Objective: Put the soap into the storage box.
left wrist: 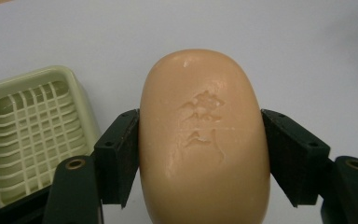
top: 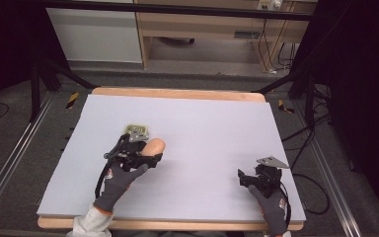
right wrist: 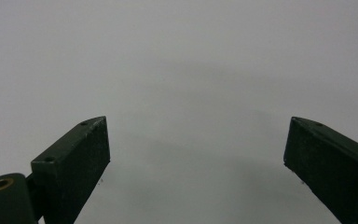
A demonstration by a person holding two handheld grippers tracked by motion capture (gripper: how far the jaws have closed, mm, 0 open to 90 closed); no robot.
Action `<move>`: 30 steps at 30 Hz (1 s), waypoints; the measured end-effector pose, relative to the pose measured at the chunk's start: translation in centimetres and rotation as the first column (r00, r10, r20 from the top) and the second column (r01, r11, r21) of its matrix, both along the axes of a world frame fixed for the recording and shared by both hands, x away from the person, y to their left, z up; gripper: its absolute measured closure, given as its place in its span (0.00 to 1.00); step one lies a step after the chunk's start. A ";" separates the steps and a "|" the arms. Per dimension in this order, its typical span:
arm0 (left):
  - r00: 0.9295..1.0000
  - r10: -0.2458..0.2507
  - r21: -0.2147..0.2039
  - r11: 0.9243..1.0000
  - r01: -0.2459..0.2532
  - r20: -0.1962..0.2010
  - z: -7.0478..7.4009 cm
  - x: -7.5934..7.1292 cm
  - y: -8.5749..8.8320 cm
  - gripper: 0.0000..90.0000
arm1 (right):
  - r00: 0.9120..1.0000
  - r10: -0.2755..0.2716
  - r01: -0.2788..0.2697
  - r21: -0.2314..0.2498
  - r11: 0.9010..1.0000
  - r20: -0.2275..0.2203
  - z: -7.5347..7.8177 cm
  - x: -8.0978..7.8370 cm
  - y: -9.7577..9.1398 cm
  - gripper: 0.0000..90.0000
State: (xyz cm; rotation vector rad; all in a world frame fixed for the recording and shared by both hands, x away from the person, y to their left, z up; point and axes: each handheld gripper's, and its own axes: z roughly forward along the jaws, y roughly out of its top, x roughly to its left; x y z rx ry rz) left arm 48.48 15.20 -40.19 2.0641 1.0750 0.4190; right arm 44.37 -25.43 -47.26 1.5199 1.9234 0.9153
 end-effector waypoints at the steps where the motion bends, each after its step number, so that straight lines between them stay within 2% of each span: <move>1: 1.000 0.003 -0.004 1.000 -0.003 0.000 0.0 0.0 0.1 0.35 | 1.000 -0.001 0.001 0.001 1.000 -0.001 0.0 0.0 0.0 0.08; 30: 0.997 0.075 -0.017 0.997 -0.075 0.014 0.6 1.5 2.4 0.35 | 1.000 0.006 -0.006 -0.002 1.000 0.002 0.0 0.0 0.0 0.08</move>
